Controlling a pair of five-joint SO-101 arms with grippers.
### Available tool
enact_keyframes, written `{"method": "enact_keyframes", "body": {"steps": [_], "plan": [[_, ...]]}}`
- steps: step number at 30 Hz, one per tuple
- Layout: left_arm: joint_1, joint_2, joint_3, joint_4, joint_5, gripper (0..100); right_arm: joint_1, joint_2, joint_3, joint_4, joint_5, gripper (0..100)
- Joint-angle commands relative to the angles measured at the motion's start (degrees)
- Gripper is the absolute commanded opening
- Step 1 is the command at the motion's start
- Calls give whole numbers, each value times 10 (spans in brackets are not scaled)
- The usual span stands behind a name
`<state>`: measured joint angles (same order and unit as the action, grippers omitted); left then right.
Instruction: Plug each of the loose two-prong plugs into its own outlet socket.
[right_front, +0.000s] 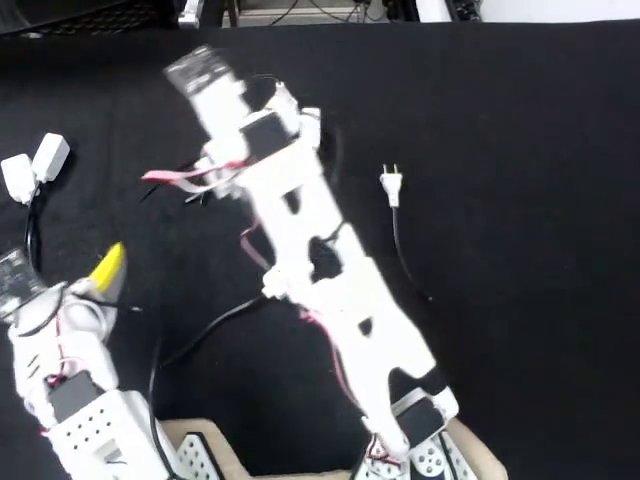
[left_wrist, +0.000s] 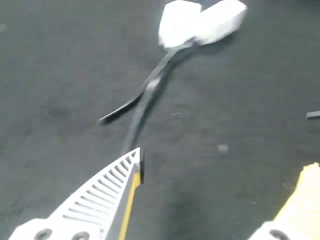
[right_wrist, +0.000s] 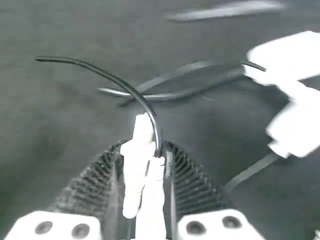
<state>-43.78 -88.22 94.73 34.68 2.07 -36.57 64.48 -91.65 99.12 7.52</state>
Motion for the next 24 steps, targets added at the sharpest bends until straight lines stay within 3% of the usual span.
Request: {"method": "enact_keyframes", "body": {"steps": [1,7,16,24], "plan": [[-68,-6,-27,27,16,456,-64,-40,-3,-16,3,11],[-109,-6,-27,31,16,456,-138,2,-3,-176,4,12],[-105,-6,-24,27,16,456,-143,101,-7,-440,0,17],[-105,-6,-24,26,16,456,-166,141,-10,-487,4,232]]}}
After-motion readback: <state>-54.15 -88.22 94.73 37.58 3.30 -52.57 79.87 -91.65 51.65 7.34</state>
